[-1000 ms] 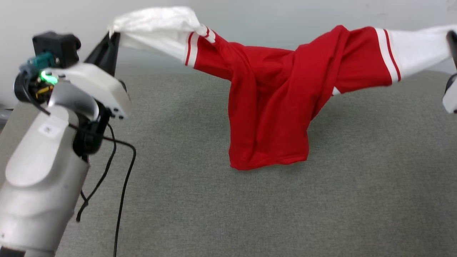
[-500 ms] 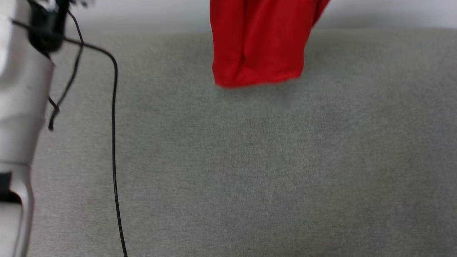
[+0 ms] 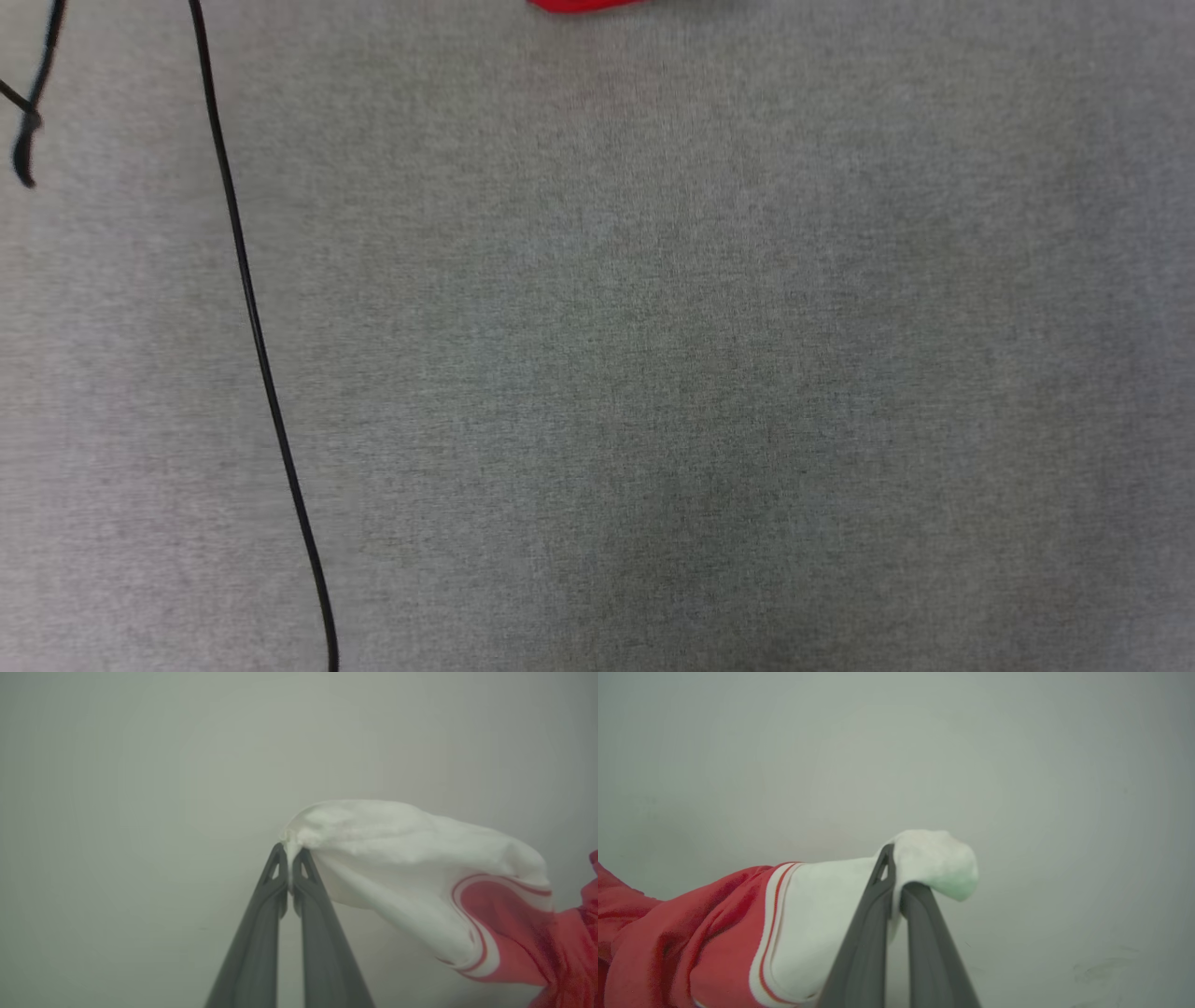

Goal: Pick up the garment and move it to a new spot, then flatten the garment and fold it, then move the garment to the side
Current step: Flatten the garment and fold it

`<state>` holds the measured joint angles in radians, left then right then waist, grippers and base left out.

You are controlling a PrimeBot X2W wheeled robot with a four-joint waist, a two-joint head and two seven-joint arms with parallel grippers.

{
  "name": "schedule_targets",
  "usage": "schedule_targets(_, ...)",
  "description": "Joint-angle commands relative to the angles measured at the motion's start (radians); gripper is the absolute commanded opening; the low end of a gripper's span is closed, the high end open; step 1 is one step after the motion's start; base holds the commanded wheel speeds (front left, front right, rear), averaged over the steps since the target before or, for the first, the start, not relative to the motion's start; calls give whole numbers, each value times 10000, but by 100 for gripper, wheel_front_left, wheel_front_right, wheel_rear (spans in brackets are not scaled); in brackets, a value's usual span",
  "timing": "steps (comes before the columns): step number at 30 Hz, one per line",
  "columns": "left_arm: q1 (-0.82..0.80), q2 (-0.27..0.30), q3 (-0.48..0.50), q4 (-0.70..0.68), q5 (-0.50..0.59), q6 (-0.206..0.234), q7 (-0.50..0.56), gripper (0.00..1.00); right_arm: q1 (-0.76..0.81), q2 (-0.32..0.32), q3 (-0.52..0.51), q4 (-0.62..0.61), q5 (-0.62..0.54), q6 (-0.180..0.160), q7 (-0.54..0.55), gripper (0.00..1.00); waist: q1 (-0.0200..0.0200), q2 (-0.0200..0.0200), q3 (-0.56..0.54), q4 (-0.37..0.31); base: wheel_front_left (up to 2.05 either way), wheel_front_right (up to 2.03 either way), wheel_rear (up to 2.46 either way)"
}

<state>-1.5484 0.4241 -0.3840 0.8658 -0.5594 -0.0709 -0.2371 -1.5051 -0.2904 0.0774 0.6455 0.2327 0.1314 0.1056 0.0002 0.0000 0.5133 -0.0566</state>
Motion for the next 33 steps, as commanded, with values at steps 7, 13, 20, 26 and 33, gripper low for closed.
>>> schedule_targets(7,80,-381,-52,1029,-279,-300,-136,0,-195,555,458,1282,254,-12,-553,0,-2,0,915,-140,0,0,0)
schedule_targets(13,714,-624,-38,1713,-766,-523,-227,0,485,758,1212,2078,978,-12,-990,0,-2,0,906,-33,0,0,0)
schedule_targets(20,2622,-835,-42,1523,-1566,-596,-283,0,2598,405,2012,1734,2220,-12,-1482,0,-2,0,147,243,0,0,0)
schedule_targets(26,5004,-615,-66,241,-2104,-602,-298,0,5106,-94,2282,813,3110,-11,-1698,0,-2,0,-805,429,0,0,0)
schedule_targets(33,8041,-467,792,-1432,-1788,-567,-292,0,7952,-626,1864,-322,3620,-11,-1631,0,-2,0,-2106,575,0,0,0)
